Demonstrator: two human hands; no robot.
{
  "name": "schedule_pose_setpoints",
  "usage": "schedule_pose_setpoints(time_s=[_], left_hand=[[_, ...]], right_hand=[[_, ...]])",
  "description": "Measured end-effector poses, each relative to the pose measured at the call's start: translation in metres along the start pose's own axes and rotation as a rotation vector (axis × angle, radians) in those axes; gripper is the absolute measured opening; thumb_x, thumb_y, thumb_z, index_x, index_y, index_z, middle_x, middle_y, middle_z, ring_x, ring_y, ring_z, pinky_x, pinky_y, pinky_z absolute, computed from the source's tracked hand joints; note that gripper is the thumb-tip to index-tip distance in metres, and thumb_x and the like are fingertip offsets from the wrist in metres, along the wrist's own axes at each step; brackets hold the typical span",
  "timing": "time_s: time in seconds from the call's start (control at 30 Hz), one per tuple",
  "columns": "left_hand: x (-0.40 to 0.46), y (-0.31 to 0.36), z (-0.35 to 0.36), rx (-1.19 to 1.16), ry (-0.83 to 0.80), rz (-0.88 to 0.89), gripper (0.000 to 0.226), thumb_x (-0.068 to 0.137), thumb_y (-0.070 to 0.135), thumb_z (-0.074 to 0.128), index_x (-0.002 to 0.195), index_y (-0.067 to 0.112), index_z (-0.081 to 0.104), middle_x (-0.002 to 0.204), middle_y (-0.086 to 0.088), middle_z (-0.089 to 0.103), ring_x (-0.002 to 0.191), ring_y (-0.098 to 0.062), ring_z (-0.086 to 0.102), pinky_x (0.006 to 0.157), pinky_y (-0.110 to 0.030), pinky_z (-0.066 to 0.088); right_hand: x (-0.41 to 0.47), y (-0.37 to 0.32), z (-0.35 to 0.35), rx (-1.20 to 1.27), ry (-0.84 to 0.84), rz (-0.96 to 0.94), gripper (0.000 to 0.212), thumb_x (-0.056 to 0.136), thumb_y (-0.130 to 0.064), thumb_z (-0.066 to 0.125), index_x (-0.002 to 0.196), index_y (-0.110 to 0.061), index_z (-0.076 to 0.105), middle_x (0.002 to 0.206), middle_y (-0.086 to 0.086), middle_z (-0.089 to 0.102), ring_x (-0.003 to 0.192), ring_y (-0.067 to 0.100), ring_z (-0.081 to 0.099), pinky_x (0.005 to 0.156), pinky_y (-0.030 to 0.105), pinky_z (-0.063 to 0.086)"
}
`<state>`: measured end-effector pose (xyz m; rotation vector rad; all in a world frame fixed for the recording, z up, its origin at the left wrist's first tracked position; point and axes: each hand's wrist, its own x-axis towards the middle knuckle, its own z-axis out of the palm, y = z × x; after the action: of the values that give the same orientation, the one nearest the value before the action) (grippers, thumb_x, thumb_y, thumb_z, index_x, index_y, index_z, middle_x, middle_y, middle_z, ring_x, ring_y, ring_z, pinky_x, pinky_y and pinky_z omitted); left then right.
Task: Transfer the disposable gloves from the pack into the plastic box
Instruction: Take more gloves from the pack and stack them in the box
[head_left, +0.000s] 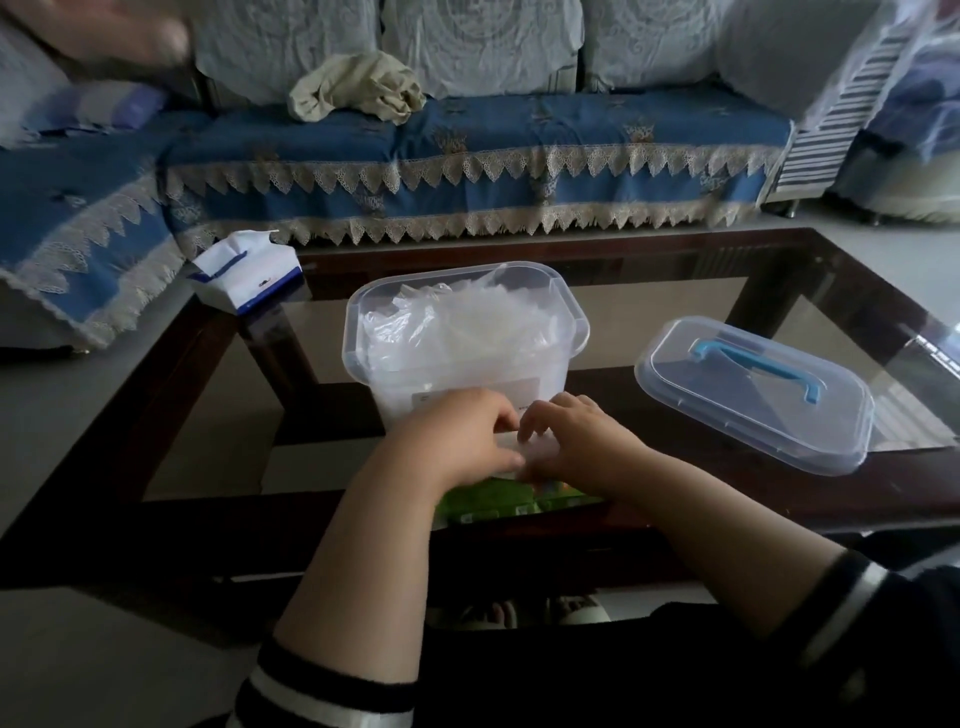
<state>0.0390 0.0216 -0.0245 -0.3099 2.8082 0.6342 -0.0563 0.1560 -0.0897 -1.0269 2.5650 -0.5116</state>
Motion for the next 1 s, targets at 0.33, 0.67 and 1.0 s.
schedule_pose_setpoints(time_s=[0.33,0.67,1.0], left_hand=[[0.03,-0.008,0.036,0.17,0.042,-0.031,0.048,0.08,0.038,0.076,0.124,0.029,0.058,0.123,0.0,0.063,0.113,-0.024,0.059,0.088,-0.033,0.048],[0.029,-0.006,0.024,0.137,-0.036,-0.026,0.05,0.086,0.031,0.072,0.129,0.015,0.052,0.131,-0.002,0.055,0.118,-0.022,0.053,0.088,-0.026,0.037],[-0.007,0.002,-0.031,-1.114,0.379,0.127,0.078,0.073,0.073,0.013,0.11,0.021,0.058,0.091,-0.01,0.076,0.088,-0.021,0.073,0.081,-0.034,0.056]], right_hand=[[0.0,-0.007,-0.001,0.158,0.183,-0.021,0.018,0.086,-0.035,0.067,0.094,-0.02,0.072,0.098,0.0,0.068,0.094,0.019,0.06,0.081,0.036,0.05],[-0.021,-0.014,-0.06,0.873,0.69,-0.22,0.011,0.091,-0.011,0.06,0.086,-0.02,0.06,0.099,-0.006,0.069,0.085,0.006,0.065,0.079,0.021,0.054],[-0.023,-0.003,-0.072,0.95,0.694,-0.309,0.009,0.087,-0.008,0.064,0.087,-0.017,0.06,0.113,0.0,0.064,0.098,0.018,0.063,0.089,0.035,0.053]])
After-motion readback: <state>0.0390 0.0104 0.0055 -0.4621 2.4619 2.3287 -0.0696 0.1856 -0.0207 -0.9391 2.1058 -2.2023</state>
